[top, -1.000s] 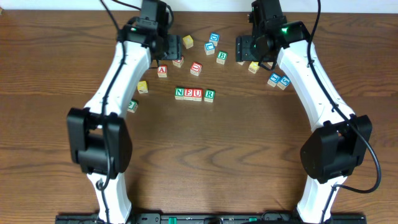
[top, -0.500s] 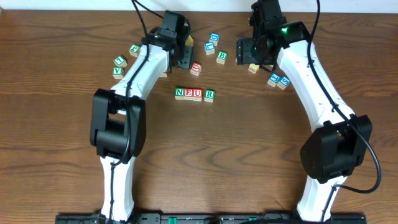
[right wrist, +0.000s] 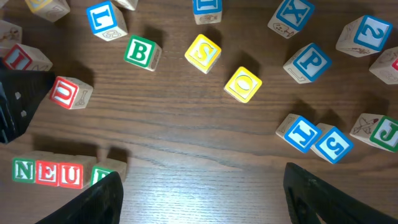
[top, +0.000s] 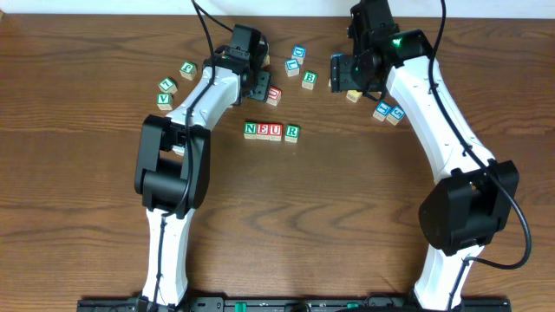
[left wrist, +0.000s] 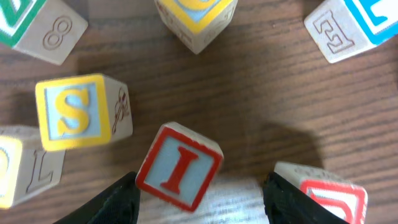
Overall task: Spell out NEURIPS
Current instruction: 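Move the left gripper over the red I block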
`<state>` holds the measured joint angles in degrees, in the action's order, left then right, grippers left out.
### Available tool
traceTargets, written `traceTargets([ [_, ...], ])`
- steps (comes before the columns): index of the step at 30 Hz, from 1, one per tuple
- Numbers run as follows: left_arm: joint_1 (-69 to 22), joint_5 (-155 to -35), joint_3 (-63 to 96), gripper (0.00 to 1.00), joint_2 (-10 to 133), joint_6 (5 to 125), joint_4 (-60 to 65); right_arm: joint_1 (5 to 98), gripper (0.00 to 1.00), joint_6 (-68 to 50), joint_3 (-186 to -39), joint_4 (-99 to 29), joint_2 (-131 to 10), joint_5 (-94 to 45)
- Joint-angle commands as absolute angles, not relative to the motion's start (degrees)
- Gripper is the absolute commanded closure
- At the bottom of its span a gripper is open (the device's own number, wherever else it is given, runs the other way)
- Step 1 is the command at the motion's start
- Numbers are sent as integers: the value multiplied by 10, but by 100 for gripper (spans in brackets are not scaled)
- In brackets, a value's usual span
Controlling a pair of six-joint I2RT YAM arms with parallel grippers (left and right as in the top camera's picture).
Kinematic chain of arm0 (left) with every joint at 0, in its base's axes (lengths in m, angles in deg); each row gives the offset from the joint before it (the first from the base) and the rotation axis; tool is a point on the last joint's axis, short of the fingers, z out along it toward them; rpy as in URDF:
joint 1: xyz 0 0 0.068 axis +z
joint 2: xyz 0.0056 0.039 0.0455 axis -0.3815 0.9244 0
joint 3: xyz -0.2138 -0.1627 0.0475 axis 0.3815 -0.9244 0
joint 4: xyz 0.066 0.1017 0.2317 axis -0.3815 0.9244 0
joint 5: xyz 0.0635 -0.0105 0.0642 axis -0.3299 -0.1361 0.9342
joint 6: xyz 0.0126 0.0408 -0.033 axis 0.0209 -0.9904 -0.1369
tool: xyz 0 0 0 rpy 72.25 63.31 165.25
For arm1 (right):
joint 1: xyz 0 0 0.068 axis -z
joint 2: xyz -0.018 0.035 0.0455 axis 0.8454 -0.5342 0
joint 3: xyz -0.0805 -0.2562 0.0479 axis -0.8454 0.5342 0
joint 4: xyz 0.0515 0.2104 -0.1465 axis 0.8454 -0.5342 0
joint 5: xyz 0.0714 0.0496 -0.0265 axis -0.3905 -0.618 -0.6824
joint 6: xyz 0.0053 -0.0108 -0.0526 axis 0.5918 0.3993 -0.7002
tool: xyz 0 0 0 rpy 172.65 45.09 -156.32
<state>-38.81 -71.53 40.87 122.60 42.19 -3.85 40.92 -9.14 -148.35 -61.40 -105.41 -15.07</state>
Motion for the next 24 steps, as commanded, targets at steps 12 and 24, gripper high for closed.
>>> traceTargets([
  [12, -387, -680, 419, 43, 1240, 416, -56, 409, 23, -99, -1492, -617, -1061, -136],
  [24, -387, -681, 419, 55, 1240, 419, -55, 409, 23, -99, -1492, -618, -1061, -136],
])
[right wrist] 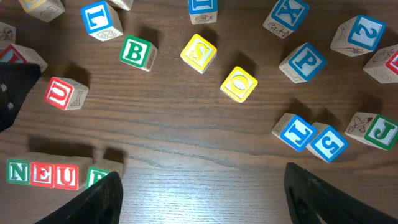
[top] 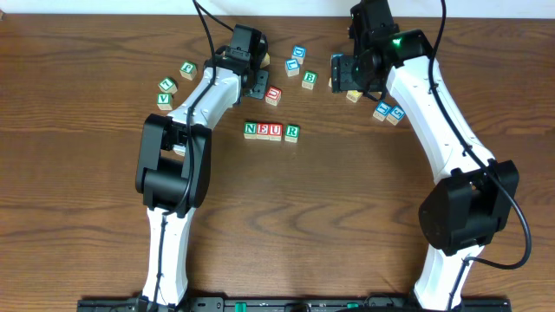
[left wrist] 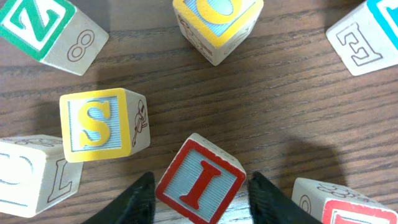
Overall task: Spell out NEURIPS
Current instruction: 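Move the left gripper over the red I block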
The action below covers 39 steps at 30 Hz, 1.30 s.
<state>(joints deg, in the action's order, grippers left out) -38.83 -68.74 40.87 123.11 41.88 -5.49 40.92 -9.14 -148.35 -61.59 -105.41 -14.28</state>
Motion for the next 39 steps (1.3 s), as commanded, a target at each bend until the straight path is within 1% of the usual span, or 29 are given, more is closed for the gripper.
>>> traceTargets([
  [1, -387, -681, 419, 56, 1240, 422, -55, 409, 23, -99, -1492, -619, -1061, -136],
  [5, -387, -681, 419, 59, 1240, 423, -49, 409, 22, -99, -1492, -619, -1061, -136],
  [13, -387, -681, 419, 59, 1240, 423, -6, 409, 22, -99, -1492, -619, -1061, -136],
  [19, -387, -681, 419, 61, 1240, 423, -14, 409, 22, -99, -1492, -619, -1061, -136],
  [21, -387, -680, 419, 59, 1240, 423, -31, 409, 22, -99, -1492, -619, -1061, -136],
  [23, -387, -680, 419, 54, 1240, 423, -54, 409, 22, -99, -1492, -620, -1061, -136],
  [24, -387, -680, 419, 53, 1240, 423, -64, 409, 22, -99, -1492, -621, -1061, -136],
  [29, -388, -681, 419, 53, 1243, 423, -84, 409, 22, -99, -1492, -628, -1061, -136],
  [39, -389, -681, 419, 54, 1264, 423, -84, 409, 23, -99, -1492, -633, -1061, -136],
])
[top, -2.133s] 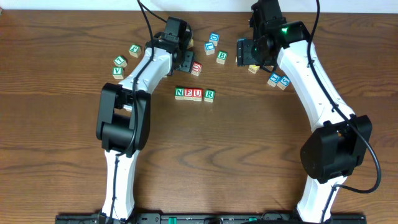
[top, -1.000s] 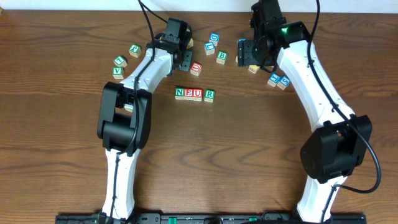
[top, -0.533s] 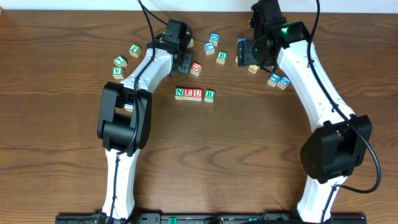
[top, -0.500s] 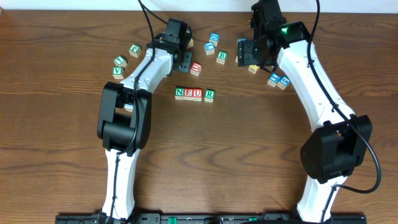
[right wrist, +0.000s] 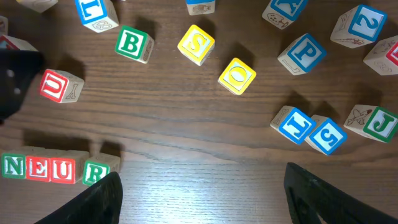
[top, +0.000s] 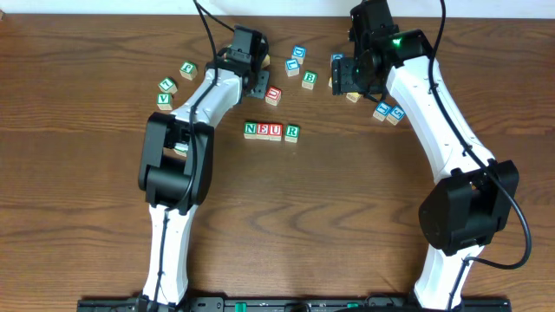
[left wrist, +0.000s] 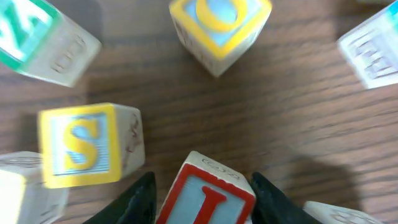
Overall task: Spell out NEURIPS
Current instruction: 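Move the left gripper over the red I block, then lower the left gripper, grasp the red I block and lift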
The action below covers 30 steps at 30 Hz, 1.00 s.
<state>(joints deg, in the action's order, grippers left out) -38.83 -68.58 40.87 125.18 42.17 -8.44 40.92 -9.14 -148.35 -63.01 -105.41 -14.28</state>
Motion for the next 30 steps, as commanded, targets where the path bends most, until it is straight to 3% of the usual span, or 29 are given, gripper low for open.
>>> traceTargets([
  [1, -389, -681, 419, 54, 1264, 423, -86, 409, 23, -99, -1492, -633, -1061, -136],
  [10, -389, -681, 419, 73, 1264, 423, -86, 409, 21, -99, -1492, -632, -1061, -136],
  [19, -389, -681, 419, 73, 1243, 451, -68, 413, 20, -99, -1492, -632, -1061, -136],
  [30, -401, -684, 419, 73, 1111, 470, -12, 421, 19, -99, -1492, -621, -1061, -136],
])
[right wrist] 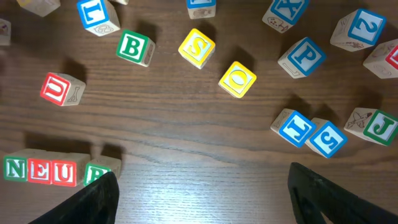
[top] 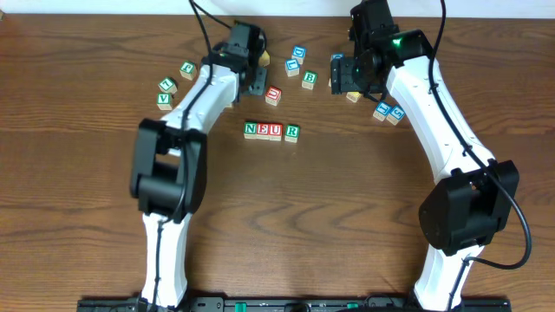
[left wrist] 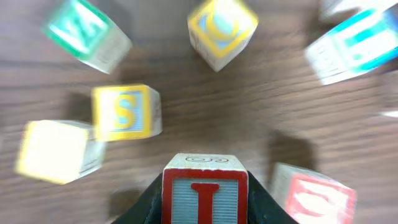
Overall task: Spell out NEURIPS
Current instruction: 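Lower the left gripper, grasp the red I block and lift, then carry the red I block and set it right of the R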
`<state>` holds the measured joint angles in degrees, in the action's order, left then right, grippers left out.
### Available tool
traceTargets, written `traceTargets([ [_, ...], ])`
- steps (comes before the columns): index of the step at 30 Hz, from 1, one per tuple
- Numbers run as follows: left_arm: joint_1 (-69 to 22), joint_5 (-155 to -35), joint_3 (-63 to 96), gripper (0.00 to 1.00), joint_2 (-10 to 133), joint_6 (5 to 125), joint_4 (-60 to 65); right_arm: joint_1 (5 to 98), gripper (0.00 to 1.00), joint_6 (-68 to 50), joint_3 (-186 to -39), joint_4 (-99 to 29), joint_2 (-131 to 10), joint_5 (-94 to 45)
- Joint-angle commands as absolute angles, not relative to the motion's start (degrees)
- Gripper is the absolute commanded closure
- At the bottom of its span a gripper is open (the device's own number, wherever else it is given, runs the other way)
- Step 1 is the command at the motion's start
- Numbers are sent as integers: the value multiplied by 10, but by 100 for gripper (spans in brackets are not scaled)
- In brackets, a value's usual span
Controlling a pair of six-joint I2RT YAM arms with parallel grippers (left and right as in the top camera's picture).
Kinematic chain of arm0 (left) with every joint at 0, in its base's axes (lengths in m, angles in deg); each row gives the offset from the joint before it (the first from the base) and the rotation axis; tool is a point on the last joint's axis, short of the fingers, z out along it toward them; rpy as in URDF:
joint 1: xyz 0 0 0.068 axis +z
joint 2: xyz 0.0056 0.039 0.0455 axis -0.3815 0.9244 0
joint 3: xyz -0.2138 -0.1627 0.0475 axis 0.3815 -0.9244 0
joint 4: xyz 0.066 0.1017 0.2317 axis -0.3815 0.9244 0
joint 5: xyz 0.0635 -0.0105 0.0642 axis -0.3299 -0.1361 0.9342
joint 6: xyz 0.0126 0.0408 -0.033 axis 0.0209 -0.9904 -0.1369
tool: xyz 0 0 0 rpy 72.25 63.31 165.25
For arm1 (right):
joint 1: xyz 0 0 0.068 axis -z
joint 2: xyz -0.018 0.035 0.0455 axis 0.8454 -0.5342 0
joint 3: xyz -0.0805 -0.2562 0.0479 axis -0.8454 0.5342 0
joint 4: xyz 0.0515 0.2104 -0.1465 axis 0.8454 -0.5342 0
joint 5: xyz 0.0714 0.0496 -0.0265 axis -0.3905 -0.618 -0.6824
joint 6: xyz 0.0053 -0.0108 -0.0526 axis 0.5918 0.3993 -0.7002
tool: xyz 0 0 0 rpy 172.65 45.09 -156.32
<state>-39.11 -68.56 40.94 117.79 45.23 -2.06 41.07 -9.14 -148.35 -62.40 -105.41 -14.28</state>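
Note:
The row of blocks N E U R lies mid-table; the right wrist view shows it at lower left. My left gripper is shut on the red I block, which sits square between the fingers, above the loose blocks at the back. A yellow S block and a yellow O block lie below it. My right gripper hangs open and empty over the back right. Under it are a blue P block and a blue S block.
Loose blocks lie along the back: green ones at the far left, a red U block, a green B block, a blue L block and a blue I block. Bare wood stretches in front of the row.
The red I block now sits squarely in my left gripper and higher off the table; the blocks beneath look smaller and blurred. My right gripper has hardly moved.
First my left gripper stood open around the tilted red I block on the table. Its fingers were then close against the block's sides, and afterwards shut on it. Now the block is held above the other blocks. The right gripper stayed open at the back right.

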Motion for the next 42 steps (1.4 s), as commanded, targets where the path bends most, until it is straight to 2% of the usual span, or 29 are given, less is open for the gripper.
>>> traceTargets([
  [1, -405, -690, 419, 73, 1100, 475, -6, 424, 19, -98, -1492, -620, -1061, -136],
  [6, -445, -752, 419, 73, 1070, 531, 42, 447, 19, -98, -1492, -607, -1061, -136],
  [15, -542, -753, 418, 73, 1078, 644, 123, 517, 19, -89, -1492, -598, -1061, -144],
  [22, -604, -664, 409, 73, 1104, 689, 123, 564, 20, -90, -1492, -607, -1061, -205],
  [42, -606, -619, 408, 73, 1223, 728, 104, 569, 19, -90, -1492, -640, -1061, -213],
])
